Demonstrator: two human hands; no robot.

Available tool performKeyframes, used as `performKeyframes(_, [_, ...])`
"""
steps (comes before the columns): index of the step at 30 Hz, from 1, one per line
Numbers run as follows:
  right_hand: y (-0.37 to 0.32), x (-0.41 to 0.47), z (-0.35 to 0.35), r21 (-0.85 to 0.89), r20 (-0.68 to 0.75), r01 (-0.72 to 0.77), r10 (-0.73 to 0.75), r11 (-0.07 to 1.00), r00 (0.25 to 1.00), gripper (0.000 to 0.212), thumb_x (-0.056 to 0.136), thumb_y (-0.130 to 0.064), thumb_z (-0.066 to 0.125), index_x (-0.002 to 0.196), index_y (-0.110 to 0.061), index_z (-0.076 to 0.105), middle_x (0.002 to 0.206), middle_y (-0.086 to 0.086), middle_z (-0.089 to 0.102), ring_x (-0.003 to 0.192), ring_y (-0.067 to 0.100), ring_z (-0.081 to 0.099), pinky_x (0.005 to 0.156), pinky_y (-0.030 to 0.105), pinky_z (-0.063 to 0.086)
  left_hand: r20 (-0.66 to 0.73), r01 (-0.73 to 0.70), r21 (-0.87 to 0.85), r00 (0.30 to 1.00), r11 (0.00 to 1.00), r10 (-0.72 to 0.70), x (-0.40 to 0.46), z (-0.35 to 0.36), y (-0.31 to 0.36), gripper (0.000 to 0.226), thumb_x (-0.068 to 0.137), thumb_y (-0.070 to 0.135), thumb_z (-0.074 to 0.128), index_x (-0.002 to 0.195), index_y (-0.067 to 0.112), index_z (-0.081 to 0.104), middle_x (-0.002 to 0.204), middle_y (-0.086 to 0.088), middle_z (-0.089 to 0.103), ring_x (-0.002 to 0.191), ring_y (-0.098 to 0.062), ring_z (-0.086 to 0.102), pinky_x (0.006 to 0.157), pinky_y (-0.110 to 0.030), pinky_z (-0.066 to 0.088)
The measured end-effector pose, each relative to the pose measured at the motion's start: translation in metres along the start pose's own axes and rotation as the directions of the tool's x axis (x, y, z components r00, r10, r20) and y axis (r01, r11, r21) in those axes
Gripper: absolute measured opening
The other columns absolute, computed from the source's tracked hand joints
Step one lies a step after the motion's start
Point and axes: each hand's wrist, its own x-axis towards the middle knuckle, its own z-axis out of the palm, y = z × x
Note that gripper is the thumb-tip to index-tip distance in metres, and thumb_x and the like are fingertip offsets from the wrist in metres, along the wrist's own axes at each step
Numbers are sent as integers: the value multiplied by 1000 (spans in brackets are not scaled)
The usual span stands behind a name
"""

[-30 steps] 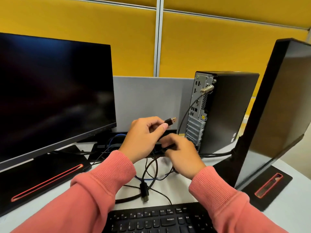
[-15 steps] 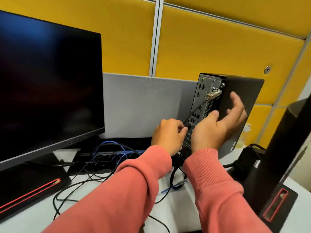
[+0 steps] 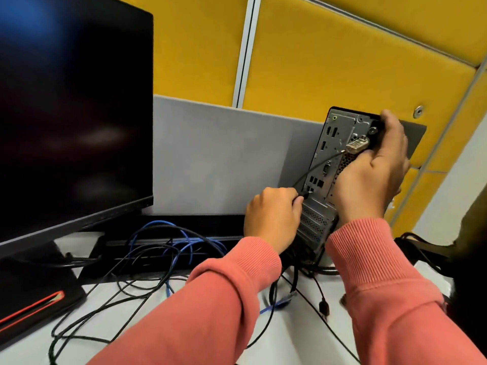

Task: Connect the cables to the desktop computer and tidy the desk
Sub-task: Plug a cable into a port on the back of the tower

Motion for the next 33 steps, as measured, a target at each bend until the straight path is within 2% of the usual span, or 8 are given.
performKeyframes(5, [5, 8, -6, -17, 52, 53, -53, 998, 997, 78, 82, 13, 32, 139, -39, 44, 157, -11, 39, 145, 13, 29, 116, 51, 29, -3, -10, 30, 1000, 999, 10, 1, -1, 1, 29, 102, 42, 51, 91, 23, 70, 83, -1, 71, 77, -31, 66, 69, -42, 57])
performKeyframes(9, [5, 11, -7, -18, 48, 61, -60, 998, 997, 77, 77, 13, 34, 134, -38, 45, 143, -11, 50, 133, 17, 40, 106, 54, 37, 3, -45, 63, 999, 997, 45, 3, -4, 5, 29, 103, 40, 51, 86, 22, 67, 77, 2, 67, 71, -26, 63, 66, -40, 56])
performKeyframes(15, [0, 18, -5, -16, 51, 59, -59, 998, 997, 55, 85, -11, 43, 133, -35, 54, 143, -14, 46, 123, 15, 39, 98, 39, 32, 33, -117, 146, 993, 982, 113, 7, -6, 7, 31, 103, 38, 51, 78, 21, 55, 74, 2, 59, 70, -28, 57, 61, -36, 46])
performKeyframes(19, [-1, 25, -1, 10, 22, 69, -69, 998, 997, 38, 92, -28, 35, 118, -30, 63, 133, -12, 53, 124, 14, 41, 96, 37, 24, 21, -66, 112, 998, 991, 64, 8, -7, 4, 29, 101, 40, 53, 85, 20, 66, 76, 1, 67, 71, -28, 62, 63, -37, 52])
performKeyframes(21, [2, 26, 1, 35, 20, 95, -96, 995, 995, 32, 95, -27, 37, 114, -28, 62, 129, -11, 58, 130, 14, 42, 104, 42, 31, 12, -47, 95, 999, 994, 46, 8, -6, 4, 28, 101, 40, 54, 85, 21, 68, 75, 2, 67, 70, -26, 63, 63, -36, 54])
performKeyframes(23, [7, 26, 3, 96, 15, 129, -132, 987, 991, 30, 95, -23, 39, 114, -23, 62, 124, -8, 63, 126, 16, 49, 102, 48, 41, 4, -54, 82, 999, 995, 54, 9, -6, 3, 27, 101, 38, 54, 86, 22, 69, 75, 3, 67, 69, -24, 63, 64, -38, 56])
performKeyframes(28, [11, 28, 5, 195, -8, 143, -144, 970, 989, 31, 94, -17, 40, 114, -15, 63, 116, -4, 63, 110, 16, 57, 87, 34, 48, -45, -251, 34, 967, 967, 253, 6, -3, -6, 19, 101, 33, 56, 119, 31, 60, 100, 5, 72, 86, -31, 70, 71, -44, 58])
performKeyframes(33, [11, 27, 5, 202, -2, 137, -139, 970, 990, 33, 92, -15, 40, 115, -15, 64, 119, -4, 63, 112, 15, 56, 81, 25, 44, -94, -398, 188, 903, 898, 420, 3, 5, -15, 24, 102, 37, 50, 105, 24, 69, 80, 3, 62, 59, -27, 62, 53, -35, 52])
